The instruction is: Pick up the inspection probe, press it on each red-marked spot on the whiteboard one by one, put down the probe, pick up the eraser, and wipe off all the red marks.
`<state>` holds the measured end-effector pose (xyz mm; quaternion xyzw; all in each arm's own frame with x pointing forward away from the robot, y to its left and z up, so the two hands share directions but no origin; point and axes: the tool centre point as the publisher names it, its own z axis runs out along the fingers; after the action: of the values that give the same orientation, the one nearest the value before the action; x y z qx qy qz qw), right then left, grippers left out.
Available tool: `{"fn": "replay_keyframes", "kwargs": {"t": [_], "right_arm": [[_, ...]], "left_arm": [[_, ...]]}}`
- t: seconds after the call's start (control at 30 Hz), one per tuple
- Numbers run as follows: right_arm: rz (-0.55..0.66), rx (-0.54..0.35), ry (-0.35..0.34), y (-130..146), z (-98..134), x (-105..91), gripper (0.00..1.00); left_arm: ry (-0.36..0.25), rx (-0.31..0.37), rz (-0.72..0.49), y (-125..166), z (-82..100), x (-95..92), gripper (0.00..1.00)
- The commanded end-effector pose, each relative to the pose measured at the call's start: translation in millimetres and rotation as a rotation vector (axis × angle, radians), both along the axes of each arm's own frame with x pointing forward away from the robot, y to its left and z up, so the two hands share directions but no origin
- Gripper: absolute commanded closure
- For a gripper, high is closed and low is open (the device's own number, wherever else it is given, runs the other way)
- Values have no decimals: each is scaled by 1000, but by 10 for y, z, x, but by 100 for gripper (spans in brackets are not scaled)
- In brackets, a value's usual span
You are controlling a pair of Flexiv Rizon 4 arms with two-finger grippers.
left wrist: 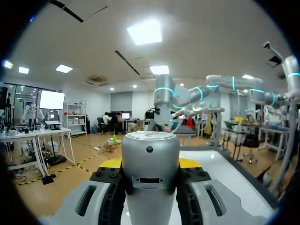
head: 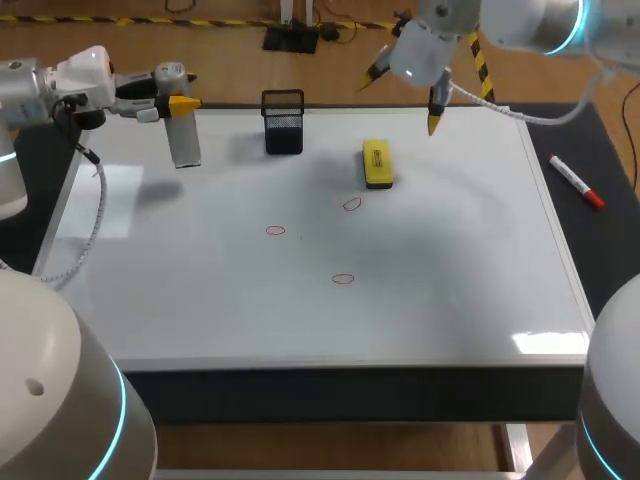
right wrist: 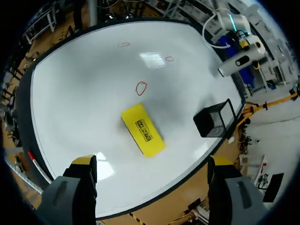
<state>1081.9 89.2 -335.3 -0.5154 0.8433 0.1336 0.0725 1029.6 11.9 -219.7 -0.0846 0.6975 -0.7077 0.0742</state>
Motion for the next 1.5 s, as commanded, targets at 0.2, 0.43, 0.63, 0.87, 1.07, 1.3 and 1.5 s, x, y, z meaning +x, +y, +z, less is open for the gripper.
{"fn": "replay_keyframes", "kwargs": {"t": [0.2, 0.43, 0.63, 0.87, 1.07, 1.3, 1.5], "right_arm": [[174, -208, 35, 38, -113, -30, 0], [177, -220, 20, 30, -139, -27, 0], [177, -220, 20, 30, -139, -27, 0], [177, -220, 20, 30, -139, -27, 0], [245, -268, 34, 62, -306, -62, 0], [342, -313, 7, 74, -474, -147, 0], [379, -304, -21, 86, -565, -186, 0]], "left_arm": [[-1, 1, 3, -5, 12, -9, 100], [-1, 1, 3, -5, 12, -9, 100], [-1, 1, 3, -5, 12, -9, 100], [-1, 1, 3, -5, 12, -9, 100], [-1, 1, 3, -5, 12, -9, 100], [-1, 1, 3, -5, 12, -9, 100], [-1, 1, 3, -5, 12, -9, 100]]}}
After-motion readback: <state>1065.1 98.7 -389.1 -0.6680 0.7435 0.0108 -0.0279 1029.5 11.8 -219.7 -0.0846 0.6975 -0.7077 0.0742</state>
